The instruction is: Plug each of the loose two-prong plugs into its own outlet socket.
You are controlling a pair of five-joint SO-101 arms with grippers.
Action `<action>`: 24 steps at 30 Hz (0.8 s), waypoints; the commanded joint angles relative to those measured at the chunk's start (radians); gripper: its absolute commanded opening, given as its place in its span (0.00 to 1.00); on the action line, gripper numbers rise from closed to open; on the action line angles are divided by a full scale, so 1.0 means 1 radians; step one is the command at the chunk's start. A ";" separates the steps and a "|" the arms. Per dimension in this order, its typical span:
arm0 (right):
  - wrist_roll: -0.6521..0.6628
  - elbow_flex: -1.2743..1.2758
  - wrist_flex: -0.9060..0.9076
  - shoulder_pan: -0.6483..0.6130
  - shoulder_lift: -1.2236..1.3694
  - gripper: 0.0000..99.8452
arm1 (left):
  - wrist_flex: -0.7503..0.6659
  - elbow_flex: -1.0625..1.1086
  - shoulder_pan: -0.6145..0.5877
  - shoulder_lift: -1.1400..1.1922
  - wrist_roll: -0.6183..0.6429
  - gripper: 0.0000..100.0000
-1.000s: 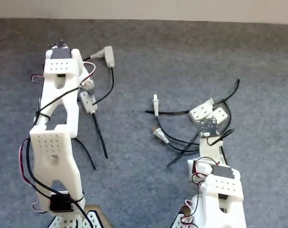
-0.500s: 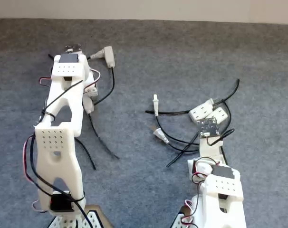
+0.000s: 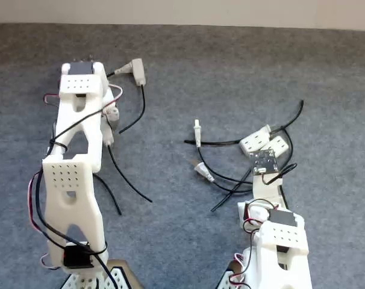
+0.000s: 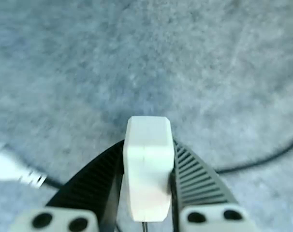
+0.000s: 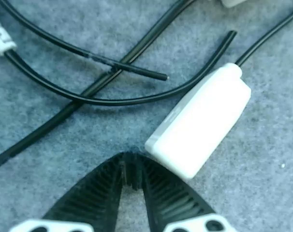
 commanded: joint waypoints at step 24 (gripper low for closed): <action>-0.005 0.001 -0.035 0.008 -0.004 0.01 | -0.242 0.530 0.426 -0.295 -0.219 0.01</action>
